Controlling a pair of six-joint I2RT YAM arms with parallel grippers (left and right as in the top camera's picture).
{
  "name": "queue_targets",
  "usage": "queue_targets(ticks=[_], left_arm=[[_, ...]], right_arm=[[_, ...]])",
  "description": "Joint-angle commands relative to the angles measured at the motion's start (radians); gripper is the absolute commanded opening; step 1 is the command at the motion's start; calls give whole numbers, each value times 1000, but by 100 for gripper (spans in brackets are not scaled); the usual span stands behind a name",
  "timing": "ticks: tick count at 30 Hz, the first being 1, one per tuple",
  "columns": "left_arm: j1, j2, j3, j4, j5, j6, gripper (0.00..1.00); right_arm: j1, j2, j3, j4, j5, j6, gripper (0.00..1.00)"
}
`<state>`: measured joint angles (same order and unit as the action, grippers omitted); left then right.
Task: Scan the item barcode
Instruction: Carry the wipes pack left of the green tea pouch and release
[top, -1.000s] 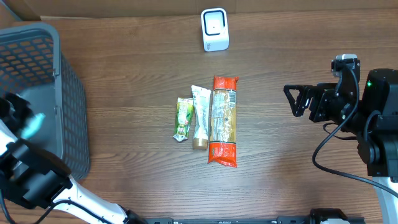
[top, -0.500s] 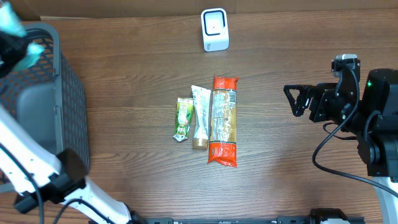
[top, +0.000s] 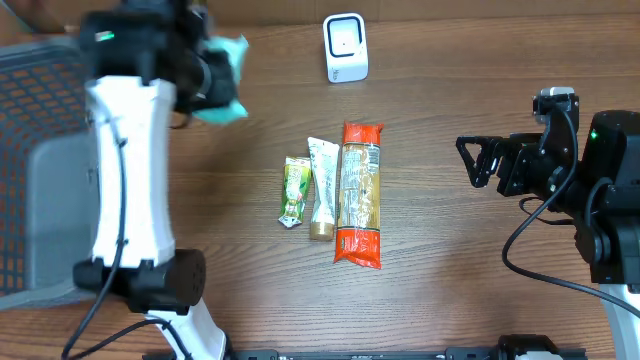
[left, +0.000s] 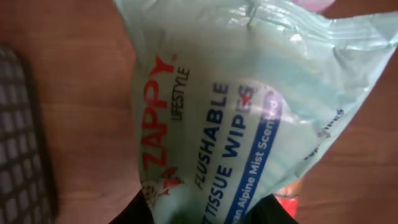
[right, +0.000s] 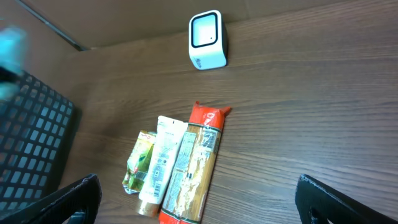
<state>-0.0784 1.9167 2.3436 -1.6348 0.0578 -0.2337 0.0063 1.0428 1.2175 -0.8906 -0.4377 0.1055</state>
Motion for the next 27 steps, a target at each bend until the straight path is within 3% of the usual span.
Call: queue_targets(ticks=[1,8,14,17,19,22,27], left_arm=[[-47,10,-241,90,-69,-29,15],[-80,10,-656,372,-66,-66,16],[-81,10,-894,620,-30,-80,20],[-81,10,-973,708,-15,-81,43],[-81,10,-1004,736,-13,-82,68],[-81,10,-1026,754,-13,-82,84],[-81,-4,-1005,745,-13,-81,88]], right_arm=[[-6,-3,31,3,-1,2,100],[-5,-3,31,3,-1,2,100],[-6,-3,31,3,-1,2,100],[-5,-3,31,3,-1,2,100],[-5,-3,31,3,-1,2,100],[-6,-3,31,3,-1,2,100],[-5,-3,31,3,-1,2,100]])
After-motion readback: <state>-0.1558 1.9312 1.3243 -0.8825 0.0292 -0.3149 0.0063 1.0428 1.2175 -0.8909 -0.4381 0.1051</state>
